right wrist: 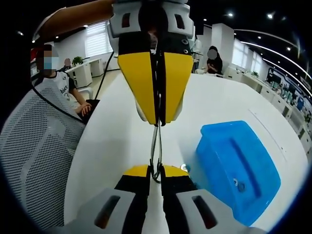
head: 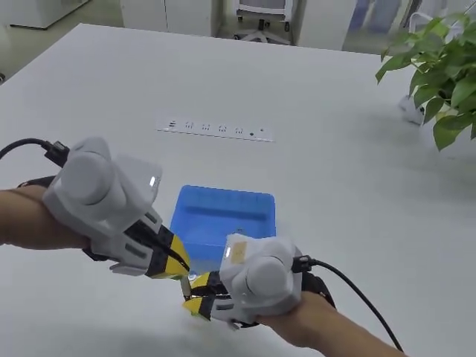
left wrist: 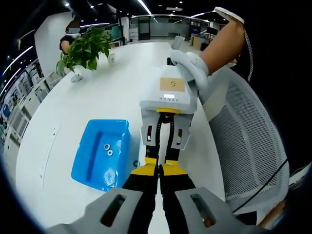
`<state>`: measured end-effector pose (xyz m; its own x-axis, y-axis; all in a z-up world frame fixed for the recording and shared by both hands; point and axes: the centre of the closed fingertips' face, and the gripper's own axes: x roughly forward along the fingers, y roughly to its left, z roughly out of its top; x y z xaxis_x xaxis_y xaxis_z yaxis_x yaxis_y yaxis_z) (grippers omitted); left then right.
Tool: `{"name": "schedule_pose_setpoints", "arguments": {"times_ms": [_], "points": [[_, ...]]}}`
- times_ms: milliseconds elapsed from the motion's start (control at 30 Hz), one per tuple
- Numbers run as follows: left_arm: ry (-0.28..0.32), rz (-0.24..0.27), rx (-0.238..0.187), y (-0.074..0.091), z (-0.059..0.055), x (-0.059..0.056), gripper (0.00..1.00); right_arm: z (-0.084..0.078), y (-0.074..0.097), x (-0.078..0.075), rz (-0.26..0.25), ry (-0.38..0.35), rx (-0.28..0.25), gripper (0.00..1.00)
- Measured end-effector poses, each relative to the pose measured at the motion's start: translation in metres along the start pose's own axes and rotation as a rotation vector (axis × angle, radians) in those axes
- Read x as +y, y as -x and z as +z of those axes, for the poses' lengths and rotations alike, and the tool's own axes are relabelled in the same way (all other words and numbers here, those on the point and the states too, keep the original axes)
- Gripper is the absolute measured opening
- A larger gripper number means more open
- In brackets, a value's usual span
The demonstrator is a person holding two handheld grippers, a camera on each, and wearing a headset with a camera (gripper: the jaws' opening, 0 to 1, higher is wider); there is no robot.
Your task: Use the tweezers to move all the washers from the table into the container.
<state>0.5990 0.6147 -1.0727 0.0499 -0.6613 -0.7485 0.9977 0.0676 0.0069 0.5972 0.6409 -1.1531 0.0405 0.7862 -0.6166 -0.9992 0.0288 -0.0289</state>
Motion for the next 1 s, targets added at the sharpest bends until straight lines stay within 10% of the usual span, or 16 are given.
{"name": "schedule_pose_setpoints", "arguments": {"times_ms": [1000], "points": [[-0.044, -0.018, 0.0, 0.029, 0.036, 0.007, 0.05, 0.031, 0.034, -0.012, -0.057, 0.004, -0.061, 0.1]]}}
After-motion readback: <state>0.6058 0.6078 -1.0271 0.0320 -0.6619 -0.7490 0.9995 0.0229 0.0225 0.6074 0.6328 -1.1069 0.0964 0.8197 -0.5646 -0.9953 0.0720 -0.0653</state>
